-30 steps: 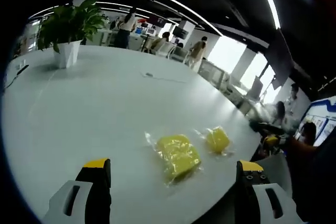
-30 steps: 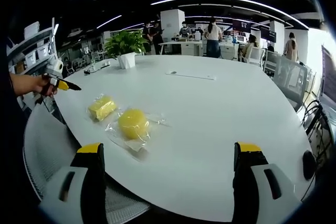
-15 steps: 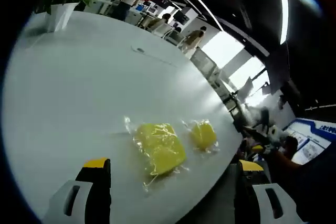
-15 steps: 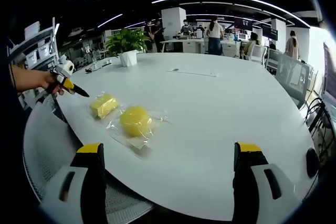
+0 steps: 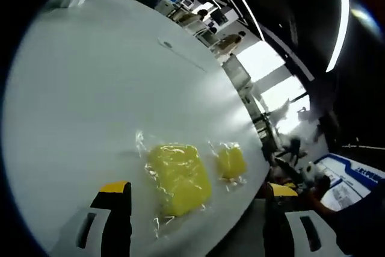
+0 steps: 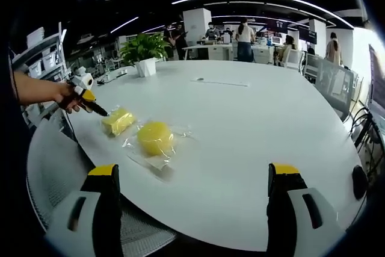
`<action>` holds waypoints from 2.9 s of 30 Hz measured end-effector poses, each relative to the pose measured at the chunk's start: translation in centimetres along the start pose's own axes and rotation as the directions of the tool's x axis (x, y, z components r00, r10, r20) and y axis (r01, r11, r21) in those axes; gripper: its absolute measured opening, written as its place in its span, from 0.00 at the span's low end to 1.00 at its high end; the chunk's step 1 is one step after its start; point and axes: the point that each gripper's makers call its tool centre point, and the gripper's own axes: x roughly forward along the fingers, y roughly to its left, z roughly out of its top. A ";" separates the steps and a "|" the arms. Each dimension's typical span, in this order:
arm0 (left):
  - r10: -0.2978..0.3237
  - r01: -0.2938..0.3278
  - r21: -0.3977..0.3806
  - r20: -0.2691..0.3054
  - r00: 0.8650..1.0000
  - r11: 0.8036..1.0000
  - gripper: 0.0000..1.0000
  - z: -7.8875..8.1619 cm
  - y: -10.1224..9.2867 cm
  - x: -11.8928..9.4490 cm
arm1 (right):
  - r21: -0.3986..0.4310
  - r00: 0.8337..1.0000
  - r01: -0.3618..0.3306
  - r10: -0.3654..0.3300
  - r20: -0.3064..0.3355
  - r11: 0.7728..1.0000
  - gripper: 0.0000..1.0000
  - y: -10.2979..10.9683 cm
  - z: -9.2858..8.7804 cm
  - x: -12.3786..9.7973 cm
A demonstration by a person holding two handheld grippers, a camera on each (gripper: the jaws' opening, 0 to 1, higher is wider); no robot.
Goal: Compare the silicone blocks by pressing each to a similar depth, holding the contact briefly, and releasing to observe deformation and rebound differences across the visible hardness samples.
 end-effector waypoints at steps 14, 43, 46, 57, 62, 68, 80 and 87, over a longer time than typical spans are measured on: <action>-0.001 -0.006 -0.144 -0.046 0.999 0.989 0.60 -0.2 0.9 2.0 | 0.002 1.000 0.000 0.000 -0.006 1.000 0.97 -0.2 0.1 0.1; 0.192 -0.187 0.051 -0.123 0.974 0.981 0.24 -1.4 3.1 3.8 | 0.023 1.000 -0.013 0.013 -0.010 1.000 0.97 0.1 -0.4 0.9; 0.194 -0.191 0.038 -0.123 0.973 0.981 0.19 -1.5 3.3 3.8 | 0.020 1.000 -0.013 0.014 -0.012 1.000 0.97 0.2 -0.4 0.9; 0.174 -0.172 0.021 -0.135 0.976 0.985 0.04 -1.9 3.6 3.9 | 0.019 1.000 -0.015 0.015 -0.011 1.000 0.97 0.3 -0.2 1.0; 0.162 -0.162 0.014 -0.111 0.980 0.987 0.02 -1.9 3.6 3.8 | 0.015 1.000 -0.015 0.015 -0.019 1.000 0.97 0.4 -0.3 0.9; 0.125 -0.128 -0.053 -0.063 0.990 0.990 0.01 -2.0 3.3 3.8 | 0.019 1.000 -0.013 0.014 -0.011 1.000 0.97 0.4 -0.2 0.9; 0.111 -0.113 0.087 0.031 0.993 0.990 0.00 -1.1 1.6 3.8 | 0.021 1.000 -0.022 0.022 0.005 1.000 0.97 0.8 0.3 0.8; 0.042 -0.062 0.173 0.119 0.992 0.983 0.00 0.6 -0.5 3.4 | 0.016 1.000 -0.025 0.024 0.019 1.000 0.97 0.8 0.8 0.6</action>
